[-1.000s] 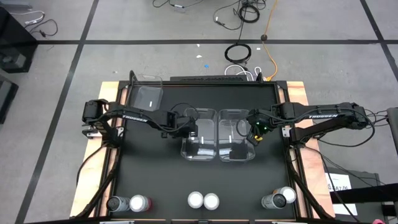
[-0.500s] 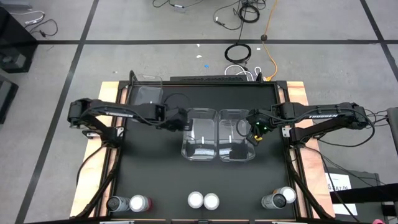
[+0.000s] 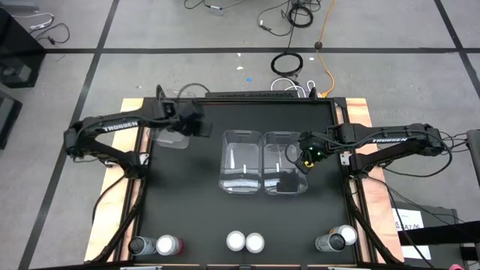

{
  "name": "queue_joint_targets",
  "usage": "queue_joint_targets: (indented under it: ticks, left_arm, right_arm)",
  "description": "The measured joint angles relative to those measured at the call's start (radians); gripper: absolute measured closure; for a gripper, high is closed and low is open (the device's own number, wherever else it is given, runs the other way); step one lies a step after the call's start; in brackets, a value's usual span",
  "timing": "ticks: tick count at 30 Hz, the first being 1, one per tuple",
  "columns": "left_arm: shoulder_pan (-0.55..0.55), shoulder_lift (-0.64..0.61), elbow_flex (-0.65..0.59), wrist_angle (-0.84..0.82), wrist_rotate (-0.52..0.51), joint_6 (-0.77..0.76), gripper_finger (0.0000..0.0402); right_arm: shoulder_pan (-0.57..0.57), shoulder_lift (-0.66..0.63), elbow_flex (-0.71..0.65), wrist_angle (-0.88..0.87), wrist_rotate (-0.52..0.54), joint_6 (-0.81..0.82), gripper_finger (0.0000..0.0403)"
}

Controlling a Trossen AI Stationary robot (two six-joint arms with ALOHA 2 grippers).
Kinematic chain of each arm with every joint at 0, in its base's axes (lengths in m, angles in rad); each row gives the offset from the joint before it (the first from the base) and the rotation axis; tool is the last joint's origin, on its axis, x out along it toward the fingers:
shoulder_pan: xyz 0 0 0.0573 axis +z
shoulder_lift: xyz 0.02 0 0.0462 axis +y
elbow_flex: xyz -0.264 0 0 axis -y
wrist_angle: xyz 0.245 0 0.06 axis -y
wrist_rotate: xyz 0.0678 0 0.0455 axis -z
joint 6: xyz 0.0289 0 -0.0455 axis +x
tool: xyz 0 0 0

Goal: Sort soda cans
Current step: Move the top left transparent bin to the middle left of the table

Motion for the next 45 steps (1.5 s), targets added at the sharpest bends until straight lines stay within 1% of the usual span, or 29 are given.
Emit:
queue_joint_targets:
  ticks: [6,14,16,19,23,27,30,33,37,41,42,45]
  left_arm:
    - [0.145,-0.059,0.0,-0.074,-0.011,0.189,0.0314]
    - [0.277,-0.061,0.0,-0.165,-0.022,0.369,0.0314]
    - [0.298,-0.06,0.0,-0.167,-0.041,0.419,0.0314]
    - [0.321,-0.061,0.0,-0.17,-0.094,0.477,0.0314]
    - [0.341,-0.061,0.0,-0.177,-0.138,0.513,0.0293]
    - [0.343,-0.061,0.0,-0.177,-0.208,0.514,0.0249]
    - [0.343,-0.061,0.0,-0.175,-0.288,0.514,0.0215]
    - [0.343,-0.061,0.0,-0.176,-0.326,0.566,0.0197]
    - [0.342,-0.061,0.0,-0.19,-0.335,0.613,0.0194]
    - [0.348,-0.061,0.0,-0.166,-0.334,0.646,0.0194]
    - [0.359,-0.061,0.0,-0.161,-0.327,0.636,0.0194]
    - [0.429,-0.061,0.0,-0.149,-0.252,0.612,0.0194]
  right_arm:
    - [0.0,0.0,0.0,0.065,0.001,0.058,0.0332]
    - [0.0,0.0,0.0,0.118,0.054,0.122,0.0332]
    - [0.0,0.0,0.0,0.118,0.054,0.131,0.0332]
    - [0.0,0.0,0.0,0.118,0.054,0.157,0.0332]
    - [0.0,0.0,0.0,0.118,0.054,0.187,0.0332]
    - [0.0,0.0,0.0,0.118,0.053,0.206,0.0332]
    - [0.0,0.0,0.0,0.119,0.053,0.208,0.0332]
    - [0.0,0.0,0.0,0.119,0.053,0.22,0.0332]
    - [0.0,0.0,0.0,0.119,0.053,0.221,0.0332]
    - [0.0,0.0,0.0,0.119,0.053,0.211,0.0332]
    - [0.0,0.0,0.0,0.12,0.053,0.21,0.0332]
    - [0.0,0.0,0.0,0.12,0.054,0.208,0.0332]
